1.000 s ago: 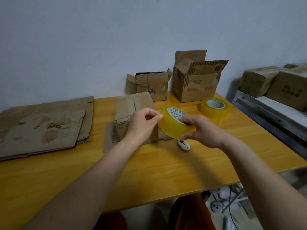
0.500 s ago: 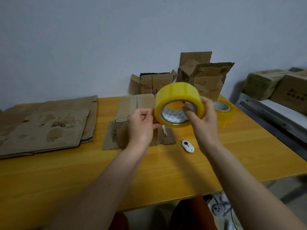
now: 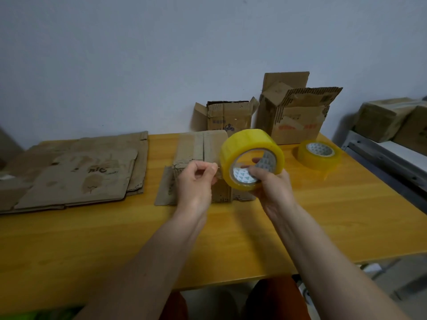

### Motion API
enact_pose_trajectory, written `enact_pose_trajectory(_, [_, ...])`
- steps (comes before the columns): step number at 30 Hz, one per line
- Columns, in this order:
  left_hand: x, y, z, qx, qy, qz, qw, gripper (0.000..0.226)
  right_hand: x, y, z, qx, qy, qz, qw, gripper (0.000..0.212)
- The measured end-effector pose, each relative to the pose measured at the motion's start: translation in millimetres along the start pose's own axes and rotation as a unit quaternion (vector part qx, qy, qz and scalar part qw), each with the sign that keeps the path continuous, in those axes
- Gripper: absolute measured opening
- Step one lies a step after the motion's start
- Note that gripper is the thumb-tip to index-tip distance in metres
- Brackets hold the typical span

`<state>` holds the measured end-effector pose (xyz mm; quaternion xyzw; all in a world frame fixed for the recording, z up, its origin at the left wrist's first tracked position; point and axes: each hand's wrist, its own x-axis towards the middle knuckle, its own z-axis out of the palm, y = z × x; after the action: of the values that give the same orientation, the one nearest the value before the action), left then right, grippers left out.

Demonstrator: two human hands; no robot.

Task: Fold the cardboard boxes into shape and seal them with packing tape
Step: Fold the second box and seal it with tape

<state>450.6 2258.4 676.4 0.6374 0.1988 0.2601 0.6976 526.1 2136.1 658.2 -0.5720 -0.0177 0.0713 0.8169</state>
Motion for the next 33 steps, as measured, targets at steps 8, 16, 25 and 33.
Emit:
enact_pose_trajectory(8, [-13, -1, 7, -0.057, -0.048, -0.067, 0.995, 0.011, 5, -2, -4, 0.046, 0.006, 0.000, 0.999, 0.017])
enact_pose_trajectory(16, [-14, 16, 8, -0.162, -0.082, -0.264, 0.947, 0.014, 12, -2, -8, -0.002, 0.008, -0.027, 1.000, 0.020])
enact_pose_trajectory(25, [-8, 20, -10, -0.052, -0.060, -0.183, 0.980, 0.008, 21, -14, -29, -0.092, 0.052, -0.118, 0.987, 0.027])
enact_pose_trajectory(33, [3, 8, -31, 0.018, -0.063, -0.111, 0.992, 0.008, 18, -18, -28, -0.209, 0.069, -0.225, 0.949, 0.039])
